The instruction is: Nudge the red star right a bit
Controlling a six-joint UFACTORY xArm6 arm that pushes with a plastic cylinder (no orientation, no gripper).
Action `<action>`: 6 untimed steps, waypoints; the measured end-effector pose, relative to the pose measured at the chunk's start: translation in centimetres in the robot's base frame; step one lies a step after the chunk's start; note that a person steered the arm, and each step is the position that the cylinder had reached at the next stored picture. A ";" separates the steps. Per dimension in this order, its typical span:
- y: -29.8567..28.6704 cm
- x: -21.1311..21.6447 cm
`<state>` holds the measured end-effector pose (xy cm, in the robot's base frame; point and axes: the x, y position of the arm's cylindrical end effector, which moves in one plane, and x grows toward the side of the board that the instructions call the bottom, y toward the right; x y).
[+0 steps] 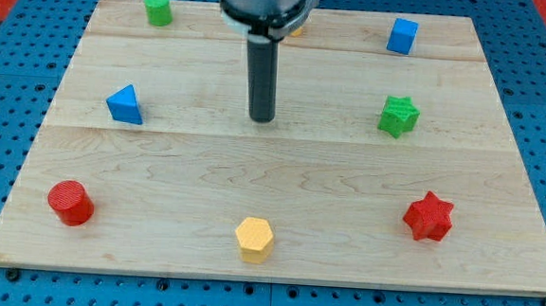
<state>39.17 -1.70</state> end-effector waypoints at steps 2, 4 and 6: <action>7.0 -0.5; 11.8 11.9; 18.0 21.6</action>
